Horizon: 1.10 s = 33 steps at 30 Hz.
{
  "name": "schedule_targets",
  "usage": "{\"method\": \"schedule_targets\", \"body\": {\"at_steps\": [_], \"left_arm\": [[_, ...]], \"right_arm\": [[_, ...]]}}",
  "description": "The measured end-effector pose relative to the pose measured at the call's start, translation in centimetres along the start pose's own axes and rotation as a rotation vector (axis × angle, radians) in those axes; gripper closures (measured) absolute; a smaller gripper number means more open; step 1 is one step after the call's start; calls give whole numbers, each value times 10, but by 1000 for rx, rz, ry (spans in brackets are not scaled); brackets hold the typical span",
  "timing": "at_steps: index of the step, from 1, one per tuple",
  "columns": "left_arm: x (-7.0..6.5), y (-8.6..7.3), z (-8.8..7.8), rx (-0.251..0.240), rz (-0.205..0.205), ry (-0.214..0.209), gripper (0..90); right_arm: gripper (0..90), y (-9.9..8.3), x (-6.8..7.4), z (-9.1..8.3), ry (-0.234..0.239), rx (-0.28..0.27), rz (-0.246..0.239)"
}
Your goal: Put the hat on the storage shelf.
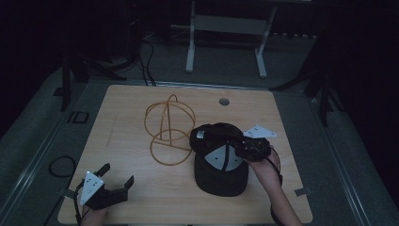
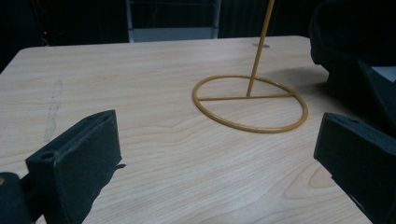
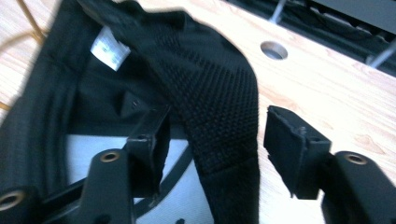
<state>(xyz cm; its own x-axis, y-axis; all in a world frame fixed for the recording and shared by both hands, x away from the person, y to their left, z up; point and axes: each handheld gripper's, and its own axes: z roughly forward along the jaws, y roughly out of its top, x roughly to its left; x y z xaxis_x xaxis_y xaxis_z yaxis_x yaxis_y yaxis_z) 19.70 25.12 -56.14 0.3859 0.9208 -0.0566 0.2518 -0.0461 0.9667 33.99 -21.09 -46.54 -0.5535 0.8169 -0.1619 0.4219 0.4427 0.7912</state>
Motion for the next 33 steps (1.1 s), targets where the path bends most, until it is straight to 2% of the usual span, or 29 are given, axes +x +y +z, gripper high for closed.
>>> {"method": "schedule_targets", "body": {"at_steps": [5, 7, 10, 11, 15, 18, 24, 28, 33], "left_arm": [[-1, 0, 0, 4, 8, -5, 9], [-2, 0, 0, 5, 10, -7, 9], [-2, 0, 0, 9, 14, -7, 9], [-2, 0, 0, 9, 14, -8, 9], [-2, 0, 1, 14, 11, -13, 9], [-3, 0, 1, 15, 12, -17, 14], [-4, -1, 1, 20, 14, -14, 14], [-4, -2, 4, 46, 4, -23, 14], [-10, 0, 4, 50, 28, -29, 14]], "right_arm": [[539, -2, 3, 12, -54, 53, -13], [636, -3, 4, 14, -75, 70, -16], [849, -3, 5, 16, -101, 77, -12], [883, -3, 4, 16, -101, 73, -3], [887, 0, 4, 13, -78, 66, 24], [889, 3, 8, 9, -69, 56, 16], [889, 16, 12, -7, -40, -8, 33], [889, 26, 14, -20, -26, -51, 32], [890, 36, 15, -34, -24, -93, 43]]}}
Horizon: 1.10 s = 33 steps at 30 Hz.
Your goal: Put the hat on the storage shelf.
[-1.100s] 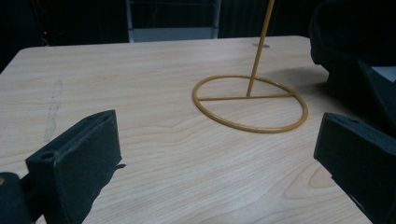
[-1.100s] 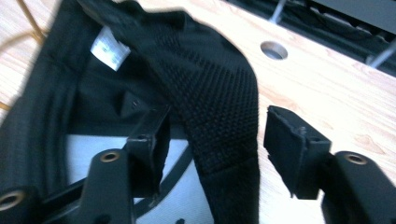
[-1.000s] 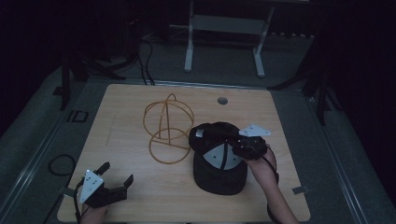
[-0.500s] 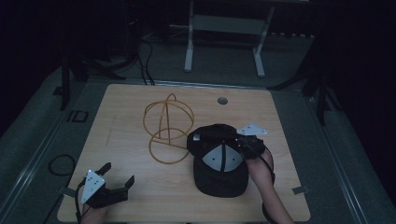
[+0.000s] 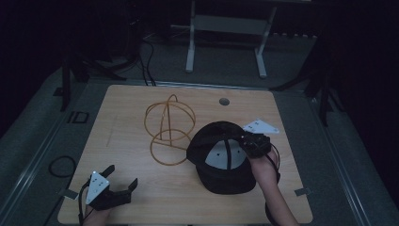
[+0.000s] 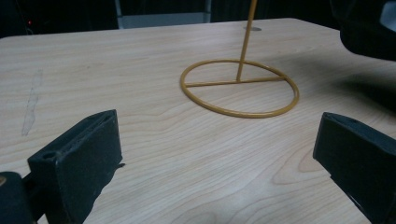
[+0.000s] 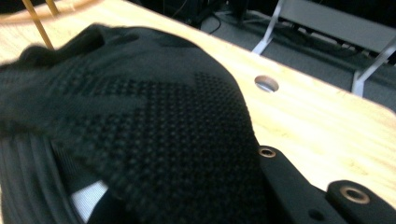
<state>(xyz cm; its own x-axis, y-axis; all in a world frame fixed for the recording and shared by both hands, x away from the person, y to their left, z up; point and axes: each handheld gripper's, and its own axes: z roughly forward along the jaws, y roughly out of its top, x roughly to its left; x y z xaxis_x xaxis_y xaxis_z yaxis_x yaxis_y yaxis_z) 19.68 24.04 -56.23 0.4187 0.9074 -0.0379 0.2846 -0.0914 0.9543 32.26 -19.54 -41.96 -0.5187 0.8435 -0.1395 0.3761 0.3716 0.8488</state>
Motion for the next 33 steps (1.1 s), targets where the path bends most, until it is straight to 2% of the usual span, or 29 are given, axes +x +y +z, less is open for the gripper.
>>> {"method": "schedule_targets", "body": {"at_steps": [3, 6, 11, 14, 16, 19, 21, 23, 25, 27, 29, 33], "left_arm": [[-5, 2, 0, -4, -17, -20, 14], [-13, 3, 1, 2, -4, -32, 14], [-28, 10, 3, 6, 10, -60, 14], [-39, 18, 4, 12, 5, -99, 14], [-48, 26, 4, 32, 25, -117, 14], [-59, 39, 2, 30, 48, -160, 14], [-65, 47, 3, 41, 27, -194, 14], [-69, 54, 5, 32, -1, -261, 14], [-76, 60, 8, 40, 0, -275, 14], [-84, 66, 13, 52, 30, -285, 14], [-93, 74, 19, 61, 40, -311, 14], [-104, 87, 27, 50, 56, -349, 39]], "right_arm": [[890, 7, 2, -9, -6, -31, -13], [890, 14, 4, -18, -20, -52, -37], [890, 22, 2, -30, -25, -84, -48], [890, 26, 1, -41, -23, -113, -47], [890, 29, 1, -48, -16, -131, -51], [890, 32, 3, -59, -11, -157, -56], [890, 34, 5, -64, -7, -171, -64], [890, 36, 6, -69, -1, -180, -68], [890, 37, 8, -73, 6, -190, -69], [890, 38, 10, -76, 12, -199, -75], [890, 38, 12, -79, 20, -208, -81], [890, 37, 17, -81, 28, -209, -91]]}}
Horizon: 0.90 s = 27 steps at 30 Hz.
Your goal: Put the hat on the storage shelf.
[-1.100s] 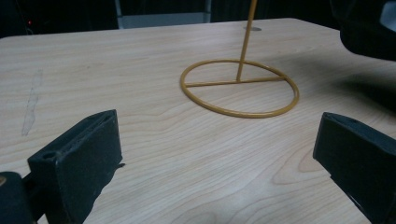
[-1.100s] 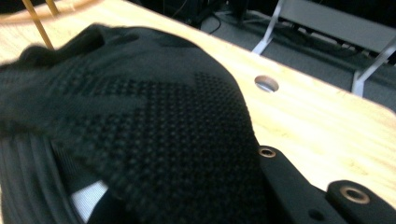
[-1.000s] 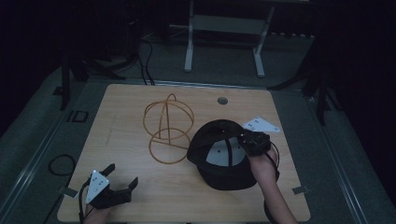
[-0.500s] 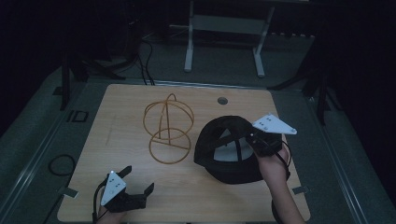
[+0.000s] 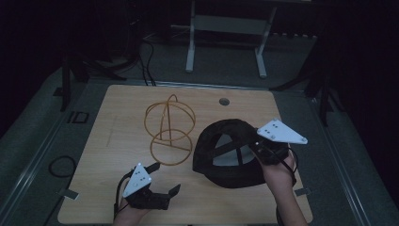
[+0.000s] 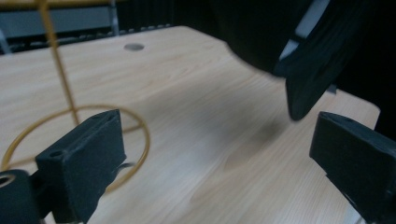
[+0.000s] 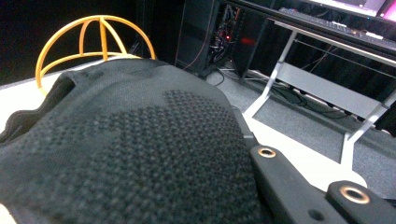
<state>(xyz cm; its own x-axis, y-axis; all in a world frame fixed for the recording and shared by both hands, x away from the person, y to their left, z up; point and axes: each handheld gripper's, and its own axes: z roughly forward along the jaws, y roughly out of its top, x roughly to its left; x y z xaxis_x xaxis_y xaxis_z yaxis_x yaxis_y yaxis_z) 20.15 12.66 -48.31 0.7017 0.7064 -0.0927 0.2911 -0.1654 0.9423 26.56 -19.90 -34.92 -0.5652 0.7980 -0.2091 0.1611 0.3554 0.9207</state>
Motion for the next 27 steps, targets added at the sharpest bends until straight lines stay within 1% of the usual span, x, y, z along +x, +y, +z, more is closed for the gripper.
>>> {"method": "schedule_targets", "body": {"at_steps": [2, 3, 6, 8, 10, 11, 12, 14, 15, 17, 20, 22, 23, 25, 26, 27], "left_arm": [[-4, 7, 5, -8, 14, -10, 44], [-5, 10, 8, -20, 17, -32, 47], [-10, 19, 16, -28, 16, -69, 57], [-14, 24, 22, -34, 32, -71, 69], [-17, 28, 27, -36, 33, -73, 79], [-18, 30, 29, -42, 37, -76, 90], [-19, 32, 31, -39, 44, -67, 120], [-19, 34, 35, -43, 41, -72, 131], [-19, 36, 37, -34, 37, -73, 146], [-20, 39, 39, -38, 33, -87, 147], [-19, 42, 40, -46, 33, -87, 153], [-18, 43, 40, -51, 33, -92, 159], [-18, 43, 40, -46, 42, -86, 159], [-17, 43, 39, -50, 36, -97, 174], [-17, 43, 38, -48, 36, -92, 175], [-16, 43, 38, -52, 34, -94, 182]], "right_arm": [[890, -1, 2, 0, 7, 0, -4], [890, -1, 2, 0, 9, -1, -6], [890, -2, 4, -1, 17, -1, -7], [890, -3, 5, -2, 20, -4, -10], [890, -3, 6, -3, 25, -5, -14], [890, -3, 7, -3, 26, -5, -16], [890, -2, 7, -3, 28, -6, -23], [890, -2, 9, -4, 34, -10, -27], [890, -2, 10, -5, 39, -10, -31], [890, -1, 11, -7, 44, -15, -42], [890, -1, 15, -9, 62, -21, -63], [890, -1, 19, -9, 68, -16, -98], [890, -1, 19, -9, 84, -18, -106], [890, -2, 21, -9, 112, -13, -140], [890, -2, 22, -9, 137, -8, -155], [890, -3, 24, -9, 151, -11, -163]]}}
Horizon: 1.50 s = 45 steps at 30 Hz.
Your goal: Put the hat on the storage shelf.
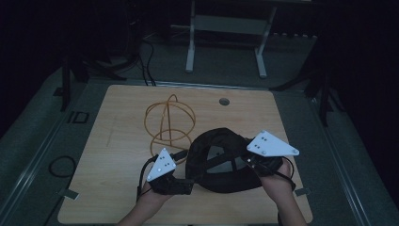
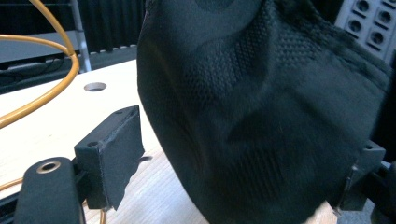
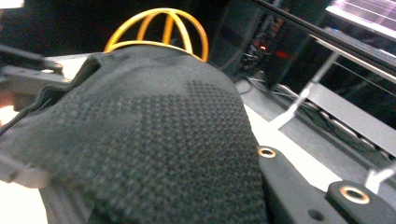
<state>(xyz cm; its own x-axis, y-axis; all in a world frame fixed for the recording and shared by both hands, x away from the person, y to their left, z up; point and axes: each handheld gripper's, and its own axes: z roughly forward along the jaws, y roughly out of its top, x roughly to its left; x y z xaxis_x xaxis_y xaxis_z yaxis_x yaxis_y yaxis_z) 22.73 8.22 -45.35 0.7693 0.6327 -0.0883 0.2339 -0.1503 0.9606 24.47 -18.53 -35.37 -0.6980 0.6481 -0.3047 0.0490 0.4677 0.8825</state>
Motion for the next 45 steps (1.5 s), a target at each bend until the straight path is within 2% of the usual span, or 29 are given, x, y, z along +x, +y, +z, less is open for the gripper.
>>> {"method": "schedule_targets", "body": {"at_steps": [2, 7, 11, 13, 17, 18, 20, 25, 33, 36, 41, 43, 45], "left_arm": [[0, 0, -2, -10, -4, 9, 220], [0, 3, -7, -49, -9, 30, 393], [4, 5, -10, -77, -43, 33, 525], [4, 6, -10, -82, -44, 53, 601], [3, 10, -12, -93, -32, 101, 836], [2, 11, -12, -91, -37, 115, 865], [4, 14, -13, -98, -50, 123, 876], [5, 19, -13, -92, -39, 136, 882], [1, 24, -13, -99, -21, 112, 884], [-3, 36, -11, -100, -8, 98, 885], [-6, 48, -9, -105, 7, 99, 885], [-8, 51, -9, -110, 16, 100, 885], [-10, 53, -9, -115, 14, 95, 885]], "right_arm": [[890, -1, 3, 0, 33, -9, -22], [890, -4, 4, -2, 55, -18, -24], [890, -7, 4, -3, 67, -17, -14], [890, -8, 4, -3, 93, -24, -3], [890, -10, 4, -1, 90, -19, 15], [889, -11, 4, 0, 93, -14, 15], [890, -13, 5, 1, 94, -10, 27], [888, -21, 7, 2, 96, -4, 61], [877, -31, 9, -1, 98, -15, 102], [847, -40, 9, -6, 96, -23, 126], [703, -48, 10, -11, 85, -41, 159], [640, -50, 10, -13, 95, -49, 160], [539, -52, 10, -15, 114, -54, 177]]}}
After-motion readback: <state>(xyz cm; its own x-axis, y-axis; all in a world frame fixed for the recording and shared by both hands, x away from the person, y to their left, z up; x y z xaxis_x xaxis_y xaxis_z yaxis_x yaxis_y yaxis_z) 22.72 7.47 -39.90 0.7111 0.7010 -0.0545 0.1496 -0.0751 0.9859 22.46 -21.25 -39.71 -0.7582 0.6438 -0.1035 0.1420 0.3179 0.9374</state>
